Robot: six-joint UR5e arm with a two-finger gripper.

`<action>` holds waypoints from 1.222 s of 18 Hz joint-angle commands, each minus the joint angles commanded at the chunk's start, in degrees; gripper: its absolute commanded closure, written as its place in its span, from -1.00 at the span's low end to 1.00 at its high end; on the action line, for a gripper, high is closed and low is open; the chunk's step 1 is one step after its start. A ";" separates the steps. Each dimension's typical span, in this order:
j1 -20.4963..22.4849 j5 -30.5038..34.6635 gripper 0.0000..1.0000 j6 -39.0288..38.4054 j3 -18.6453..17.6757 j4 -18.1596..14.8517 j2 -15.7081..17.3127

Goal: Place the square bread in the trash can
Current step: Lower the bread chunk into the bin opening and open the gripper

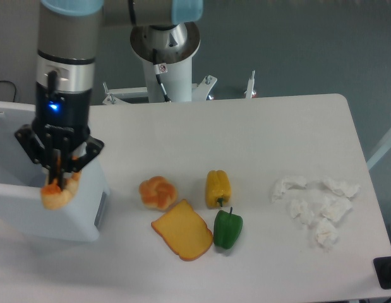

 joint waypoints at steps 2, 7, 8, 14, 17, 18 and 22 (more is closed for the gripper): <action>-1.05 0.00 1.00 -0.36 0.00 0.00 0.00; -1.76 -1.58 1.00 -0.36 -0.44 -0.09 0.96; -1.85 -1.67 1.00 -0.36 -0.96 -0.09 1.32; -1.85 -1.58 -0.66 9.82 -7.02 0.00 2.80; -1.76 -1.58 -1.00 13.35 -9.14 0.00 3.87; -1.59 -1.58 -1.00 13.44 -9.14 0.00 3.78; -0.97 -1.58 -1.00 13.97 -8.97 0.00 3.78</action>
